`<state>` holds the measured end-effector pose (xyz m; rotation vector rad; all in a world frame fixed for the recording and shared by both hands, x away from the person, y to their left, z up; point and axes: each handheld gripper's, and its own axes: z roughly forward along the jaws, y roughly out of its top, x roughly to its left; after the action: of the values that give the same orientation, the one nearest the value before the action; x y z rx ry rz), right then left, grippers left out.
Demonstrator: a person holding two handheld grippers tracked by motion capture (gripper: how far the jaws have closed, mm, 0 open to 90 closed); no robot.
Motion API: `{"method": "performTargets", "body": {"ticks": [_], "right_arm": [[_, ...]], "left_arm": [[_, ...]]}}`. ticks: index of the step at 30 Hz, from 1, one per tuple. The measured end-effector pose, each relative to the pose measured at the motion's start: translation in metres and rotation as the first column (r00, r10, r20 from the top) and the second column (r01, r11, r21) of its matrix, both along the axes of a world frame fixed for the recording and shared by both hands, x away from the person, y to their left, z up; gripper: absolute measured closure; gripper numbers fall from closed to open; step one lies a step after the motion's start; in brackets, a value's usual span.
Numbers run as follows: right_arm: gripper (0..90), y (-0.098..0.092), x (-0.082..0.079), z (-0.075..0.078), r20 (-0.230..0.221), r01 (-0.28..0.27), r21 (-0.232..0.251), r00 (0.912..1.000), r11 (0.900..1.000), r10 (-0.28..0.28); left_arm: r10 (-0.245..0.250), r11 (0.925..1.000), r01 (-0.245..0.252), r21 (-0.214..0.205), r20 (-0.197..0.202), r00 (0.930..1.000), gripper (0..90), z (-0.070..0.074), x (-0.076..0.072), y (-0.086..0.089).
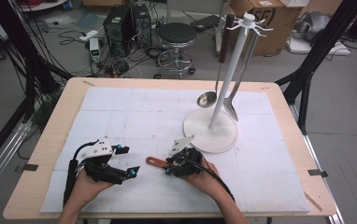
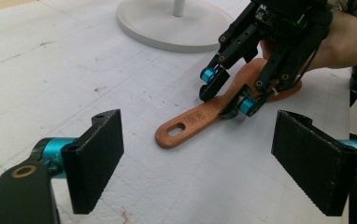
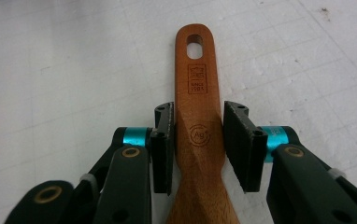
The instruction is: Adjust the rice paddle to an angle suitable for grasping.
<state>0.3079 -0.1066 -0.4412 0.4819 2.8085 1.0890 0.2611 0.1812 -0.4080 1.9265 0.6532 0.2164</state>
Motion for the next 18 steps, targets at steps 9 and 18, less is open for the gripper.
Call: {"method": "performTargets", "body": {"ticks": [9, 18], "right_arm": [[64.9, 0.0, 0.0004, -0.0014, -0.003, -0.003, 0.002, 1.0, 1.0, 0.003], [65.1, -0.0049, -0.0007, 0.0053, 0.0, -0.018, 0.047, 0.9998, 0.9987, 0.018]], "left_arm": [[-0.004, 0.9999, 0.004, 0.009, -0.002, 1.0, 17.7, -0.0012, -0.0002, -0.0028], [0.001, 0.9999, -0.001, 0.014, -0.006, 1.0, 20.5, -0.003, 0.0001, -0.0018]]}}
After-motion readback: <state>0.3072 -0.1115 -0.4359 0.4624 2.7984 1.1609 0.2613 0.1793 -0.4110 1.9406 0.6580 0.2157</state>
